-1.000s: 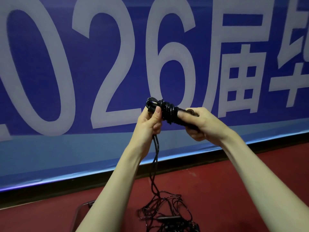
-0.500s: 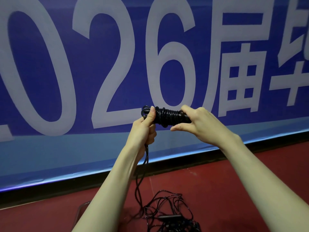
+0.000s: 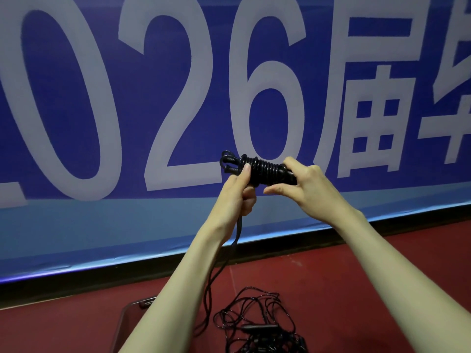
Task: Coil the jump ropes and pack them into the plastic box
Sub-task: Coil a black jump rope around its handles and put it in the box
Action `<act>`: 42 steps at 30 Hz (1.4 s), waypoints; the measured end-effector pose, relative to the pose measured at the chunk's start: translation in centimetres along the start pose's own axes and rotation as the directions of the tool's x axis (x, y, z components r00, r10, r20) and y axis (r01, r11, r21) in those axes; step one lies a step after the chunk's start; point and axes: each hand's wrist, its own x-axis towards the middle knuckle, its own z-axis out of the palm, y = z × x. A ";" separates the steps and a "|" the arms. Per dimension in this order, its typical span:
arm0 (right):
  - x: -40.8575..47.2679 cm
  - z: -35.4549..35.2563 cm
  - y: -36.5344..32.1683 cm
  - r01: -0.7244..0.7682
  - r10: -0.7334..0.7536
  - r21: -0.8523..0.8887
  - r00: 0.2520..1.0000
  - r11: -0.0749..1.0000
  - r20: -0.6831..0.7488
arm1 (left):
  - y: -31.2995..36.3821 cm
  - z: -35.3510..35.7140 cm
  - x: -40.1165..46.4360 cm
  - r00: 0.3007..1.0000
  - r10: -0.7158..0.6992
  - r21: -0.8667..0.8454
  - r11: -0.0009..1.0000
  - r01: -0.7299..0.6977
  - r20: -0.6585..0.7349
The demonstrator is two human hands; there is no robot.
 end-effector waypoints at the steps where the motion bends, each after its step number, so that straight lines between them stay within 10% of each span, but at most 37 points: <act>1: -0.1 0.1 0.0 -0.005 0.005 0.028 1.000 1.000 -0.011 | 0.0 -0.2 -0.1 1.000 0.020 -0.017 1.000 -0.020 0.013; 18: -0.3 0.0 0.3 0.111 -0.141 -0.242 0.984 0.964 -0.113 | 0.9 0.1 0.5 0.982 -0.046 0.232 0.969 0.089 -0.183; 25: 0.1 0.3 0.4 -0.133 0.120 0.247 0.991 0.960 0.067 | 0.3 -0.3 0.2 0.980 -0.075 0.209 0.971 0.114 -0.185; 33: 0.4 2.6 -0.2 -0.197 0.257 0.202 0.903 0.960 -0.344 | -0.1 0.1 0.4 0.985 -0.035 0.395 0.913 0.100 -0.170; 42: 0.5 2.2 -1.2 -0.075 0.099 0.071 0.901 0.995 -0.422 | 1.4 0.8 0.0 0.992 -0.113 0.047 0.992 0.116 -0.060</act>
